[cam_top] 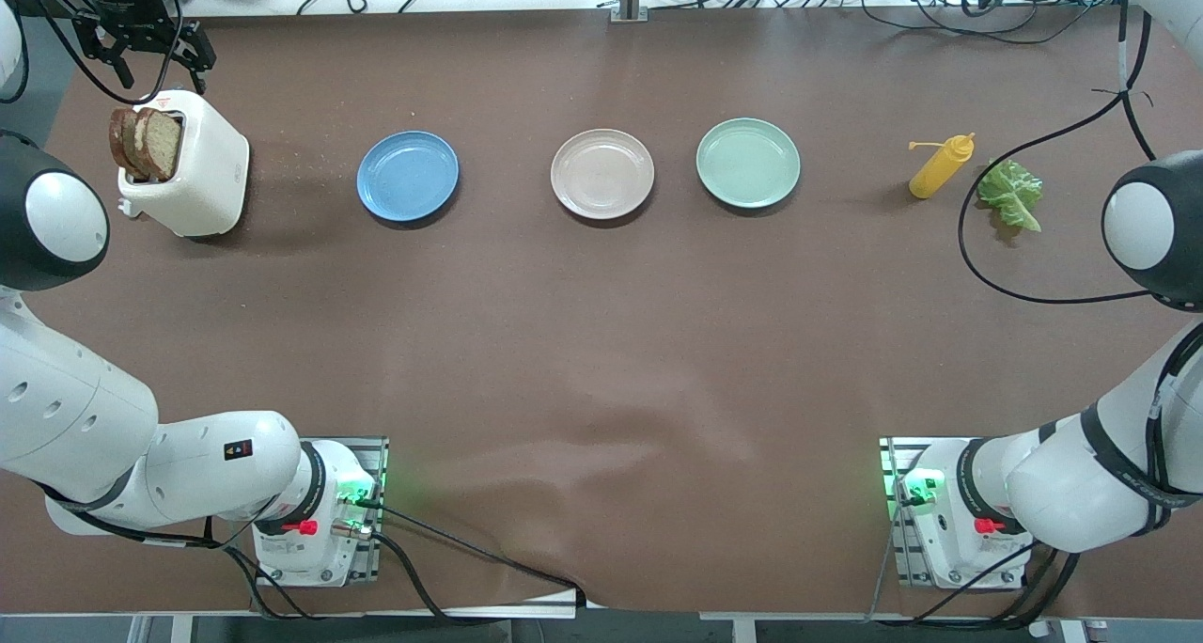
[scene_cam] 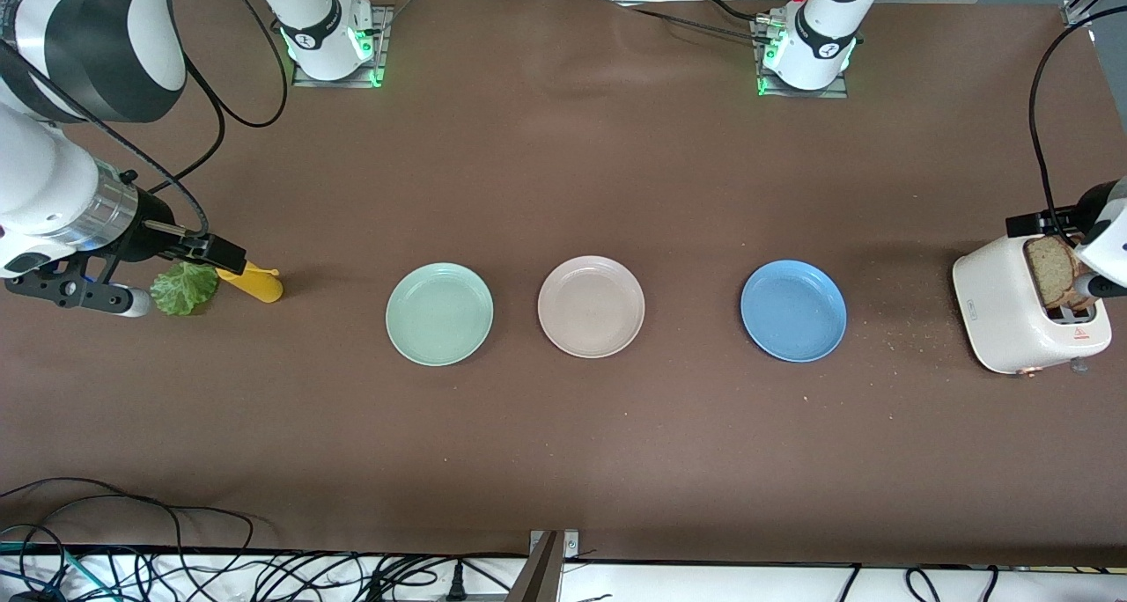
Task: Make sandwich on beige plate with both arms
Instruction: 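Lower the left gripper onto a bread slice in the white toaster, then grasp the bread slice with the left gripper and lift it out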
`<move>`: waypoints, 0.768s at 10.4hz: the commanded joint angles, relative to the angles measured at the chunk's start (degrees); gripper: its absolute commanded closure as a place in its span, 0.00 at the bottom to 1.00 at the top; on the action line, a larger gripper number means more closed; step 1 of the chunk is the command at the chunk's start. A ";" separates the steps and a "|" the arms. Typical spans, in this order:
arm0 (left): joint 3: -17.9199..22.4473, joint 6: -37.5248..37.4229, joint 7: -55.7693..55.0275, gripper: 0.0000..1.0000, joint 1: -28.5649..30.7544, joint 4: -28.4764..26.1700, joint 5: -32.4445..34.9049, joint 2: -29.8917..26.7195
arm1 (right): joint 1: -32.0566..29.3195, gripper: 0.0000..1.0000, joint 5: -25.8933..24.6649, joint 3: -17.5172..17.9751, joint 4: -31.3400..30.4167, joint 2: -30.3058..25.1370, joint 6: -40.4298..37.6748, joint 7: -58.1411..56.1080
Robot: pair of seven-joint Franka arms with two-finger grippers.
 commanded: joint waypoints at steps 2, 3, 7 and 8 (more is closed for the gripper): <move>-0.35 7.86 5.74 0.00 5.08 1.57 1.88 5.53 | -0.39 0.00 0.87 -0.11 1.19 0.27 -0.87 -0.38; -0.35 9.71 6.35 0.00 6.05 1.57 1.88 6.77 | -0.48 0.00 0.87 -0.11 1.19 0.27 -0.78 -0.38; -0.35 13.50 6.36 0.00 7.20 1.39 1.97 9.50 | -0.48 0.00 0.87 -0.11 1.19 0.27 -0.87 -0.47; -0.35 13.51 6.36 0.00 7.29 1.22 1.97 9.59 | -0.48 0.00 0.87 -0.11 1.19 0.27 -0.87 -0.47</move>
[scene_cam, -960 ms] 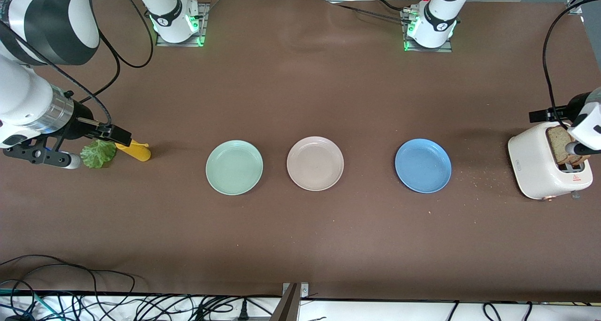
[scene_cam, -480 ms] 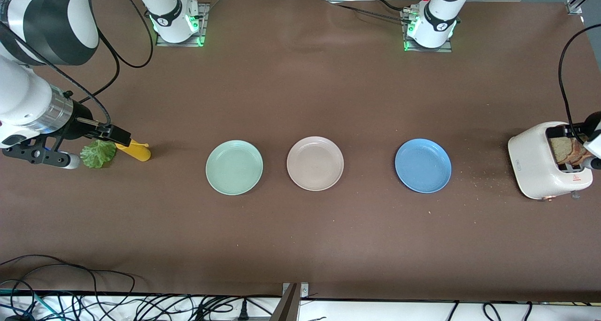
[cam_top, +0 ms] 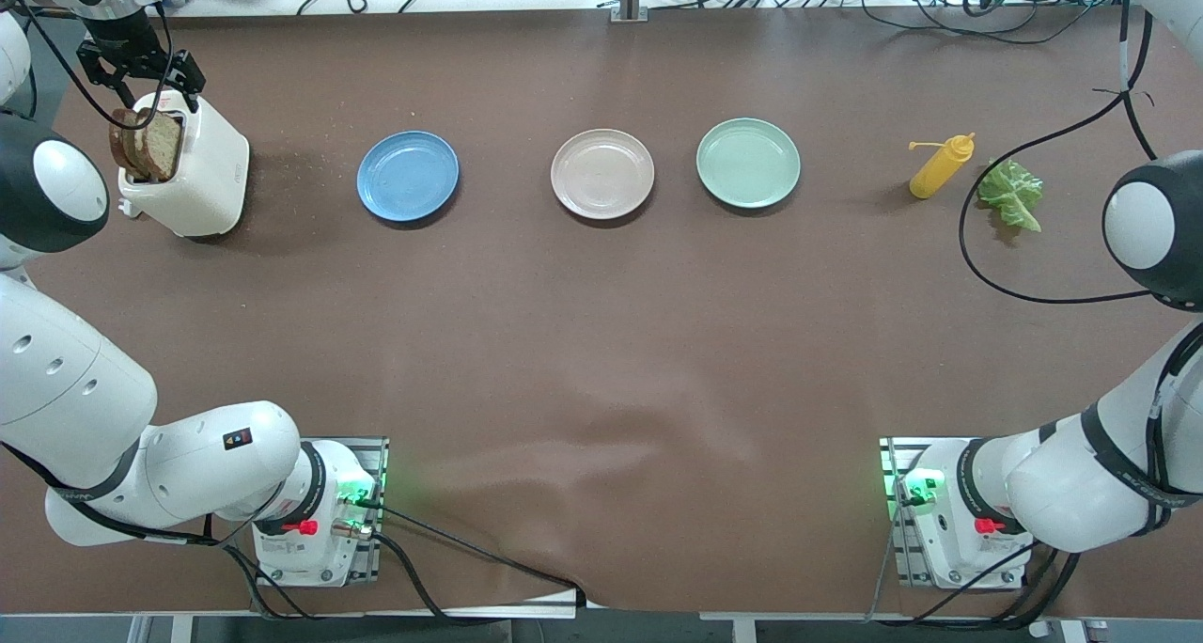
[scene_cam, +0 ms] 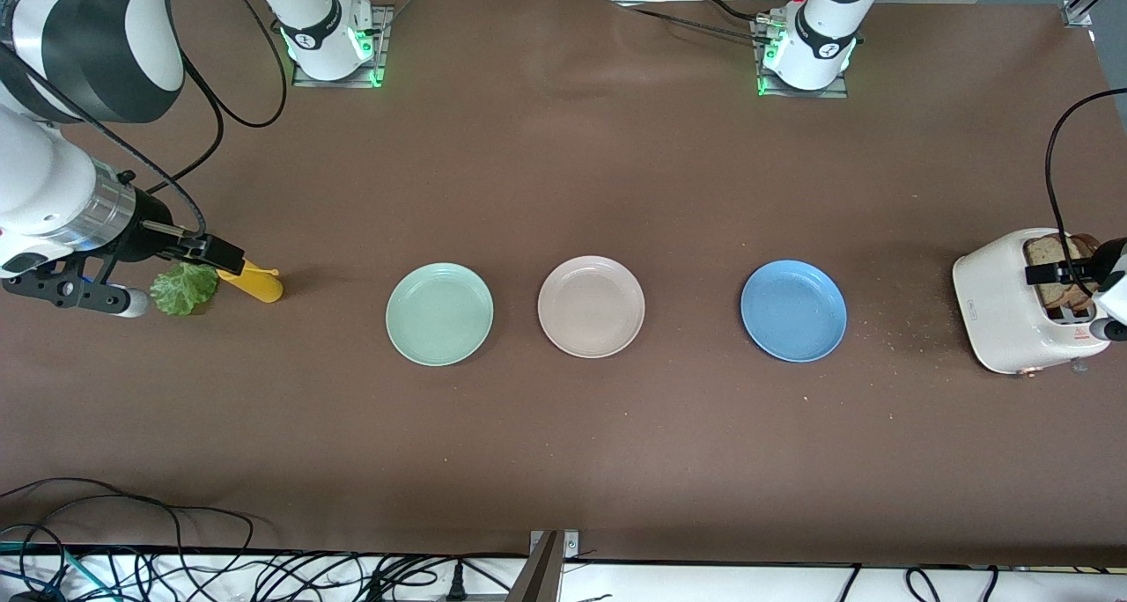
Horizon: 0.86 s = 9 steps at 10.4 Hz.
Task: Make sandwich on beige plate with both arms
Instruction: 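Grasp the bread slice with the left gripper and lift it out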
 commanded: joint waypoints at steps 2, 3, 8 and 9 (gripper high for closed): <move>-0.42 0.17 1.01 0.04 1.12 0.62 1.90 0.82 | -0.37 0.00 0.78 -0.06 1.17 0.27 -0.78 -0.47; -0.42 0.17 1.09 0.07 1.38 0.44 1.90 0.82 | -0.45 0.00 0.87 -0.06 1.17 0.27 -0.78 -0.56; -0.42 0.17 2.33 0.49 2.43 -0.34 1.90 1.52 | -0.45 0.00 0.87 -0.06 1.17 0.27 -0.69 -0.82; -0.42 0.17 2.33 0.60 3.04 -0.44 1.90 1.61 | -0.45 0.00 0.87 -0.06 1.09 0.27 -0.69 -0.82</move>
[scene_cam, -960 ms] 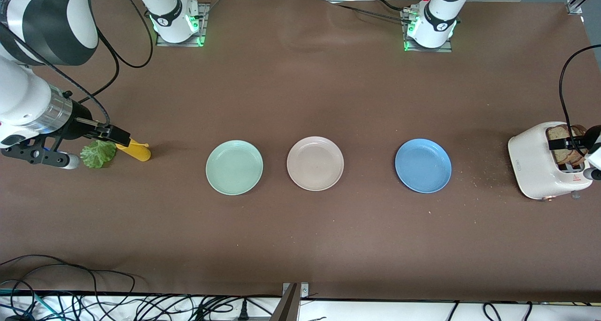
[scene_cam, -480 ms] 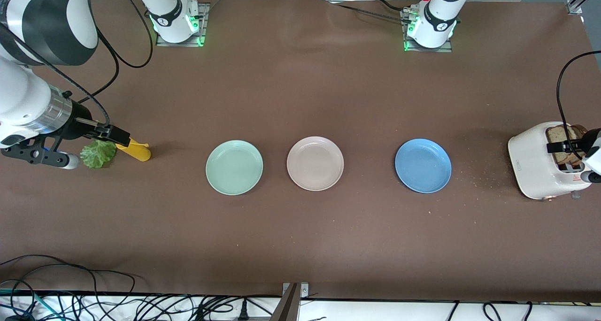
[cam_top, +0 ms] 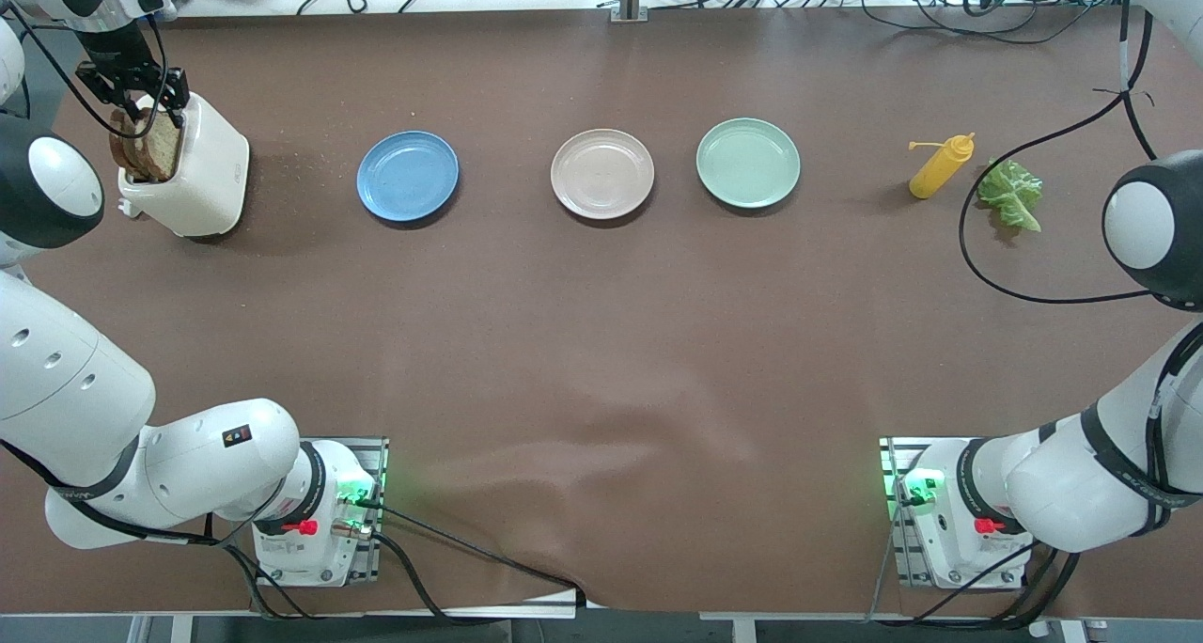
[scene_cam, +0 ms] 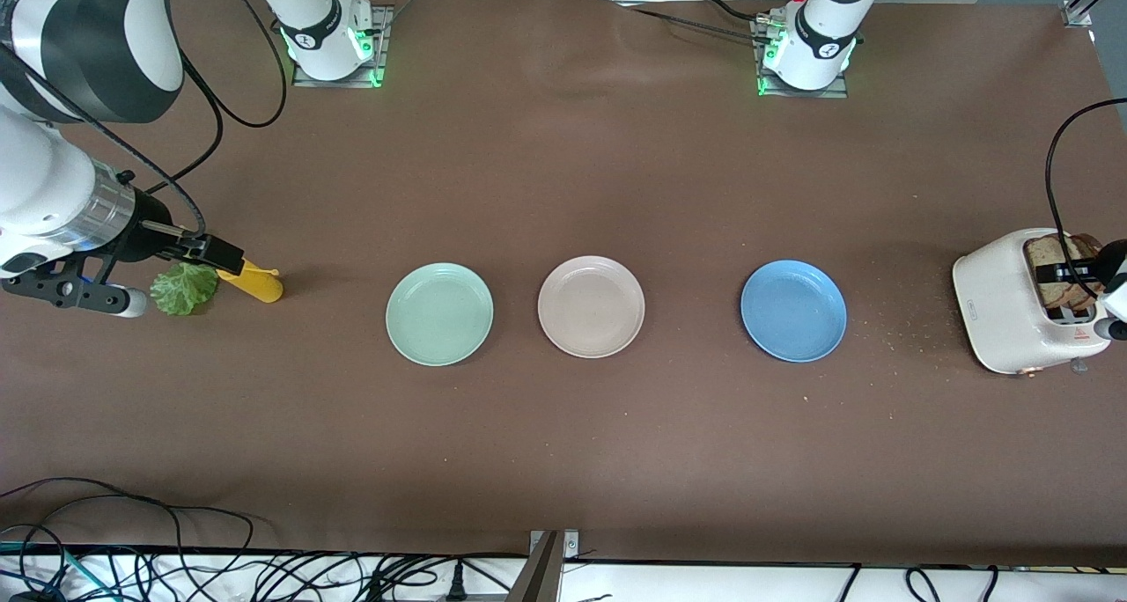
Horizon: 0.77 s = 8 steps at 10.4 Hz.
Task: Make sandwich on beige plate with both arms
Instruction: 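Grasp the bread slice with the left gripper and lift it out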
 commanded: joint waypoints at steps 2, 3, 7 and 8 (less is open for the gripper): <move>-0.42 -0.13 5.63 1.00 1.03 0.03 1.99 0.20 | -0.41 0.00 0.87 -0.05 1.17 0.27 -0.69 -0.72; -0.42 -0.31 8.54 1.00 1.81 0.64 1.99 0.11 | -0.41 0.00 0.87 -0.05 1.17 0.27 -0.69 -0.72; -0.77 -4.67 12.24 1.00 1.12 5.46 1.99 -0.42 | -0.41 0.00 0.87 -0.05 1.17 0.27 -0.69 -0.72; -0.86 -7.75 13.13 1.00 0.86 9.14 1.81 -0.07 | -0.41 0.00 0.87 -0.05 1.17 0.27 -0.69 -0.72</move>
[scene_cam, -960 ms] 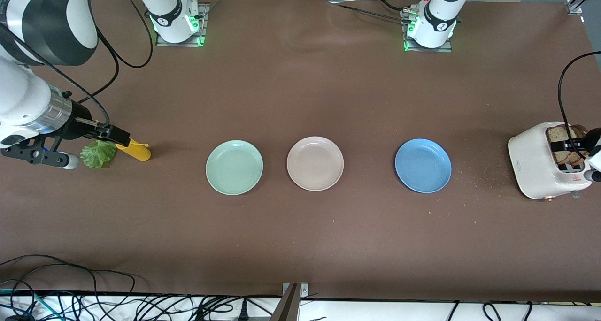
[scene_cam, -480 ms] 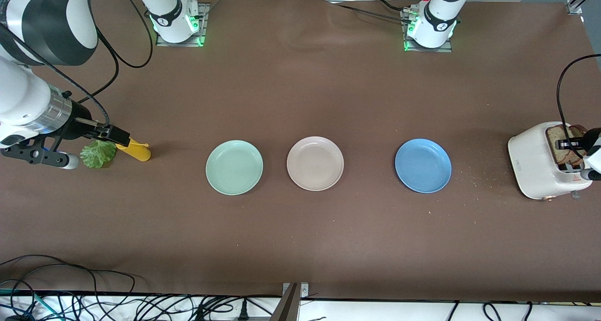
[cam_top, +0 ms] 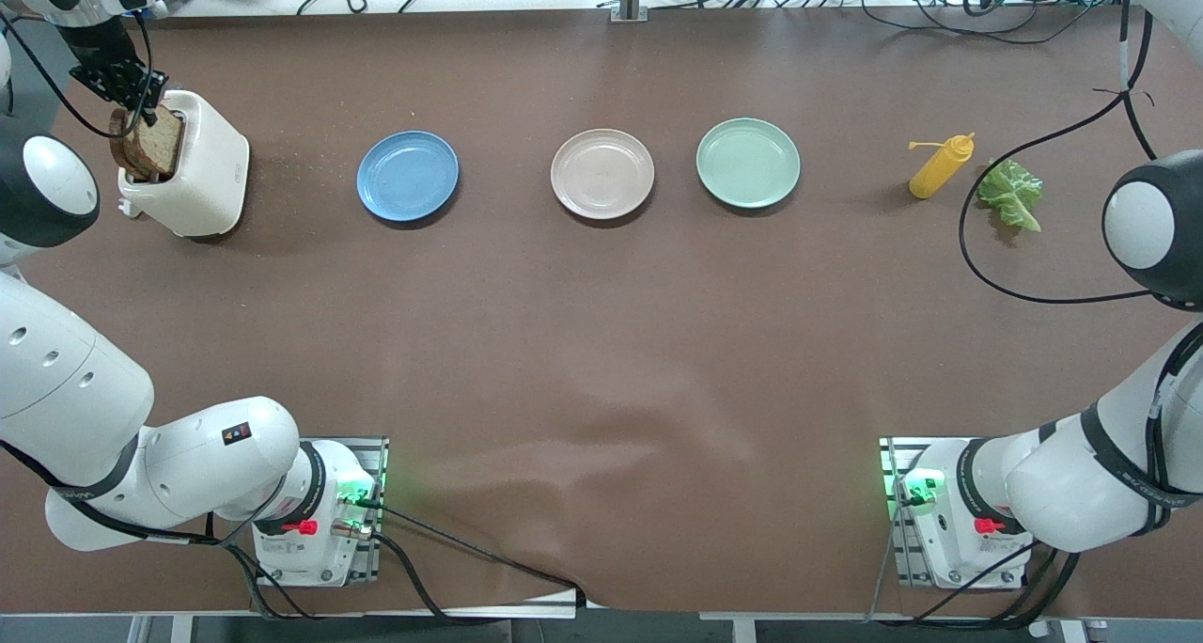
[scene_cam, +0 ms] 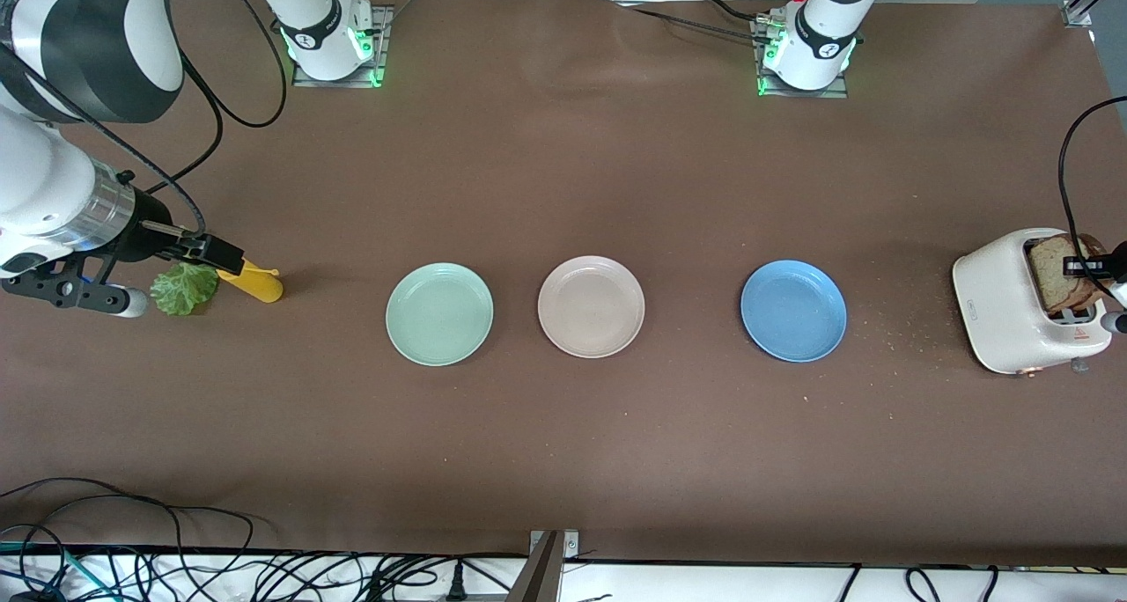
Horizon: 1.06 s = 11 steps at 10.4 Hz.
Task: Make sandwich on beige plate with both arms
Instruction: 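Grasp the bread slice with the left gripper and lift it out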
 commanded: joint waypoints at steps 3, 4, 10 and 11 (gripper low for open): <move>-0.67 -12.82 3.33 1.00 -4.27 11.81 -0.33 0.09 | -0.40 0.00 0.87 -0.05 1.17 0.27 -0.69 -0.71; -0.59 -16.41 3.33 1.00 -5.33 14.62 -4.60 0.09 | -0.40 0.00 0.87 -0.05 1.17 0.27 -0.69 -0.71; -0.50 -25.65 2.45 1.00 -7.97 16.14 -38.14 3.05 | -0.40 0.00 0.78 -0.05 1.17 0.27 -0.78 -0.71; -0.85 -27.58 2.54 1.00 -8.24 16.14 -44.74 6.12 | -0.40 0.00 0.78 -0.05 1.17 0.27 -0.78 -0.71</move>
